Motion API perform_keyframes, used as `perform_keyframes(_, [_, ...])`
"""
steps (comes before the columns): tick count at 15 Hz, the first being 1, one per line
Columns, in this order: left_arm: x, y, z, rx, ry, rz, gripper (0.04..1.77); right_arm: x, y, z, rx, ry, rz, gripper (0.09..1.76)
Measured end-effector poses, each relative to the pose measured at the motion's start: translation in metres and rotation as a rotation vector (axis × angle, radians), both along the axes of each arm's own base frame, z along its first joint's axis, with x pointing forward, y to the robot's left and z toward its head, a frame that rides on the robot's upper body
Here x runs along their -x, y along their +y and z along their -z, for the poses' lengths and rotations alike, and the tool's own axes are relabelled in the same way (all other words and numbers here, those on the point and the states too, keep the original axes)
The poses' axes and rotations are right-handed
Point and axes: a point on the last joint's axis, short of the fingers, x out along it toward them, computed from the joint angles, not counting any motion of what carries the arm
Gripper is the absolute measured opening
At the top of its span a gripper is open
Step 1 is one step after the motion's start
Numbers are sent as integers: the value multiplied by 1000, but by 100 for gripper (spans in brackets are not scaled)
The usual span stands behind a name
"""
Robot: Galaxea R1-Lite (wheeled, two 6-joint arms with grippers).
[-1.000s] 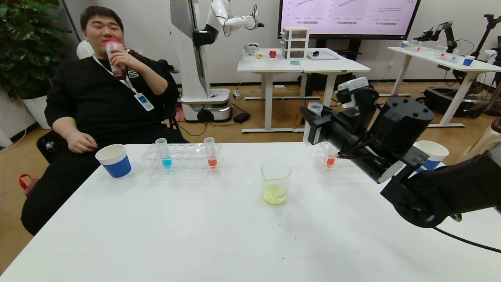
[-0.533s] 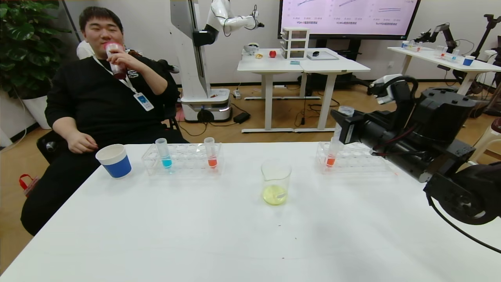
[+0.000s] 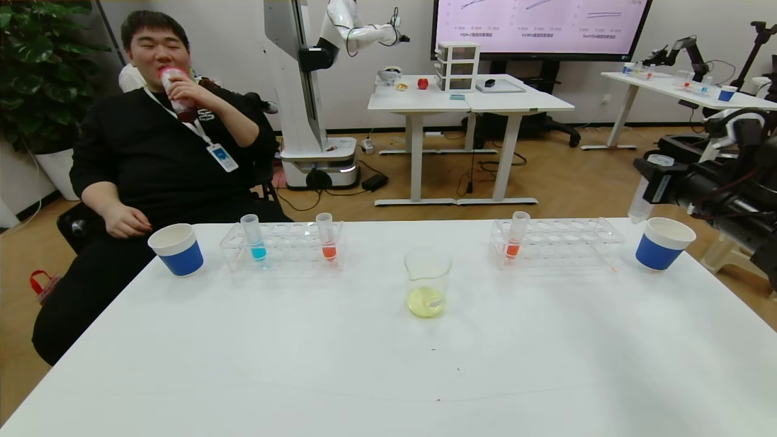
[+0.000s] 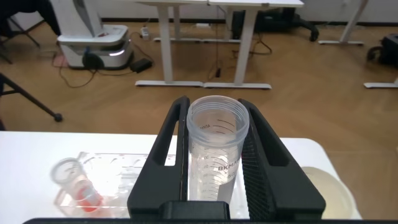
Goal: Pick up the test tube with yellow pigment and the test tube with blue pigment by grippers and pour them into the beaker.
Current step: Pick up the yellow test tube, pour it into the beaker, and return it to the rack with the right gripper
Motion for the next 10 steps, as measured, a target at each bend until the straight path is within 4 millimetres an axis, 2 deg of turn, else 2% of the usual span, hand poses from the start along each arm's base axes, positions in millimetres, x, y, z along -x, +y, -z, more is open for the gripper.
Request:
perform_keyframes(3, [0,0,0,0,0,0,175,-3,-49,4,1,6,118,51])
perform_keyframes(5, [0,0,0,0,0,0,175,-8,-71,6,3,3,173,51])
perform_keyframes(7, [0,0,0,0,0,0,175,-16,-86,10,3,-2,203,51])
perform_keyframes(10, [0,0,0,0,0,0,175,-29,-97,20,1,4,221,51])
